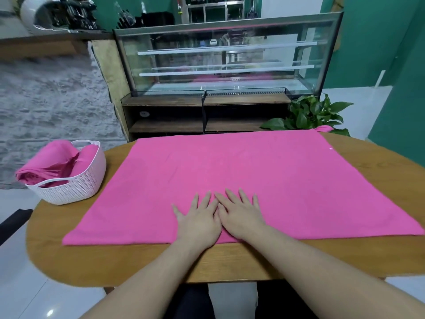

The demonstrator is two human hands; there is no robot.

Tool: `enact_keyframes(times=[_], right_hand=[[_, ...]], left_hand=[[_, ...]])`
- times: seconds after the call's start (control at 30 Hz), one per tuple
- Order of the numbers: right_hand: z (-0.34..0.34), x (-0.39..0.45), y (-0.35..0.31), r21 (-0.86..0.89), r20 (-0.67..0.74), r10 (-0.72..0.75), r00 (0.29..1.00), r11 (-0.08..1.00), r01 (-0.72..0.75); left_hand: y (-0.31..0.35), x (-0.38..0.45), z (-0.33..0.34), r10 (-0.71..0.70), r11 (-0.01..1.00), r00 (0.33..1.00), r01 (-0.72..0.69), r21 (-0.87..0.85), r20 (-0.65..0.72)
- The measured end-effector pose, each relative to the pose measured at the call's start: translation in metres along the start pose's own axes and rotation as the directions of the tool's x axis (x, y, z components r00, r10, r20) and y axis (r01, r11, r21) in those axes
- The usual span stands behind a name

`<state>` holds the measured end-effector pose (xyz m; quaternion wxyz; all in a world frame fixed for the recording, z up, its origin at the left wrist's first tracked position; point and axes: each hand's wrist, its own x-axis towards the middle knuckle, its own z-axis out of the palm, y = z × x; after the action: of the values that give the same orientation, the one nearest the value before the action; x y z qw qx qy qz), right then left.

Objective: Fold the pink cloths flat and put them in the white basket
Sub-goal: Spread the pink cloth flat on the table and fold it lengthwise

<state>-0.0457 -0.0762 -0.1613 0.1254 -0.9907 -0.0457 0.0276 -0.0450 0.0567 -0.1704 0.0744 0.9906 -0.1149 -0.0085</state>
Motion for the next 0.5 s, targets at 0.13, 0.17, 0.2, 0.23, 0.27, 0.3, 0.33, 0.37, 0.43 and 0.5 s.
enact_keyframes(times=[0.13,0.17,0.2,0.23,0.27,0.3,0.33,0.37,0.43,0.5], right_hand=[[0.002,-0.017,0.020,-0.073,-0.014,0.085,0.996,0.994,-0.085],[0.001,-0.021,0.024,-0.077,-0.018,0.102,0.995,0.992,-0.103],[-0.001,-0.025,0.028,-0.076,-0.019,0.118,0.993,0.990,-0.119],[-0.002,-0.028,0.032,-0.072,-0.017,0.134,0.991,0.988,-0.134],[-0.003,-0.033,0.037,-0.068,-0.013,0.149,0.989,0.986,-0.150],[-0.004,-0.037,0.041,-0.066,-0.012,0.165,0.986,0.984,-0.166],[-0.005,-0.042,0.047,-0.065,-0.011,0.181,0.983,0.981,-0.181],[-0.007,-0.047,0.053,-0.066,-0.009,0.197,0.980,0.978,-0.197],[-0.011,-0.057,0.067,-0.061,-0.009,0.234,0.972,0.970,-0.234],[-0.016,-0.068,0.081,-0.061,-0.004,0.273,0.962,0.960,-0.273]], left_hand=[[-0.010,-0.010,-0.004,-0.094,0.995,0.995,0.095,-0.019,0.023],[-0.013,-0.013,-0.005,-0.114,0.993,0.993,0.115,-0.015,0.034],[-0.017,-0.017,-0.006,-0.133,0.991,0.990,0.133,-0.009,0.042],[-0.020,-0.020,-0.007,-0.148,0.989,0.988,0.148,-0.002,0.046],[-0.023,-0.024,-0.007,-0.158,0.987,0.986,0.158,0.002,0.051],[-0.025,-0.027,-0.007,-0.164,0.987,0.985,0.164,0.004,0.055],[-0.027,-0.029,-0.007,-0.165,0.986,0.985,0.165,0.006,0.057],[-0.027,-0.032,-0.007,-0.165,0.986,0.984,0.165,0.010,0.060],[-0.026,-0.035,-0.007,-0.166,0.986,0.984,0.165,0.017,0.061],[-0.025,-0.037,-0.007,-0.169,0.986,0.984,0.168,0.022,0.061]])
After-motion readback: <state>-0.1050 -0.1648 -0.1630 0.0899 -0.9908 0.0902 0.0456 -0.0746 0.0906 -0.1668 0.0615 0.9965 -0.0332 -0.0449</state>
